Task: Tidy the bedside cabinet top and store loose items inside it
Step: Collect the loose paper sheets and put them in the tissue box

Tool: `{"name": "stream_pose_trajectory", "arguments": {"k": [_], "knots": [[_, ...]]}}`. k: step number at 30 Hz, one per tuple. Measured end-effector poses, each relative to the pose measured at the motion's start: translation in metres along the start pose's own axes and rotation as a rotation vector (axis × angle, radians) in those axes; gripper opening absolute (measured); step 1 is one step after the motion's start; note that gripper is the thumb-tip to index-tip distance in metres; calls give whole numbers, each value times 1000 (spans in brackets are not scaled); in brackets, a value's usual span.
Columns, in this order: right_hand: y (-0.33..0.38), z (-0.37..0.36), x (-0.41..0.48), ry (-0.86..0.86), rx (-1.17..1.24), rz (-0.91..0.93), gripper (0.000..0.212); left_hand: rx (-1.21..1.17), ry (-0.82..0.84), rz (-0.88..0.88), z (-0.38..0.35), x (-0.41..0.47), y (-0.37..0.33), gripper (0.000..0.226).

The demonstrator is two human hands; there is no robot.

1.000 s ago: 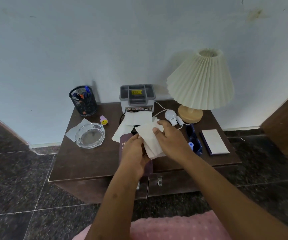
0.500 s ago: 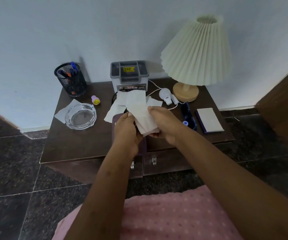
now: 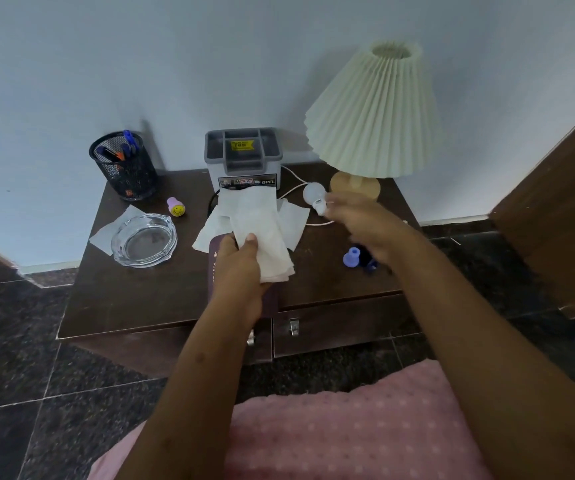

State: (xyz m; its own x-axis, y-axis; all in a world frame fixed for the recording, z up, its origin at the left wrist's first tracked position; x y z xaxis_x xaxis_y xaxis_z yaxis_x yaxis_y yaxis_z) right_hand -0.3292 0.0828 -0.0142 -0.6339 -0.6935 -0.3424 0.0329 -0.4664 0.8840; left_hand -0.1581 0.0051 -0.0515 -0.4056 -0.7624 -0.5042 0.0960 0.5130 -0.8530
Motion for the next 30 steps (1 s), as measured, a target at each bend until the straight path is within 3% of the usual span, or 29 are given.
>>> {"name": "stream_pose_trajectory", "arguments": {"k": [3,6,8,13,18,23,30], "knots": [[-28,65,16,-216,-465,-15,37,22,24,18,-5,-3,3,24],[-70,94,21,-235,-546,-215,48,29,58,39,-15,-6,8,30],[-81,94,24,-238,-543,-236,49,22,57,45,-17,-6,10,32],[-32,68,27,-385,-545,122,33,-22,-10,38,-3,1,5,15],[-5,-18,35,-120,-593,329,35,-66,-37,35,11,5,0,18],[-31,-75,47,89,-917,271,53,-63,-58,41,19,9,-2,31],[-26,-80,44,-49,-911,423,21,-27,-38,27,18,11,-6,32]]}}
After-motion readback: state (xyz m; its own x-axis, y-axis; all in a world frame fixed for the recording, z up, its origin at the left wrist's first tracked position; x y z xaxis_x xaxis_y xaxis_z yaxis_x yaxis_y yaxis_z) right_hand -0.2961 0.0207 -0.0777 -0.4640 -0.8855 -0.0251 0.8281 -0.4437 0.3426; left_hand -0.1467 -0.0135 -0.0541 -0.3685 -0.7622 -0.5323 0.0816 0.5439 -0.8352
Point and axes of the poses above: each hand's wrist, its own x-axis towards the middle knuckle, its own z-axis out of the back of the hand, y = z × x, the point moved 8 cm from there along x, towards the middle knuckle, and after that the axes turned 9 degrees about x, right-handed, at the moved point
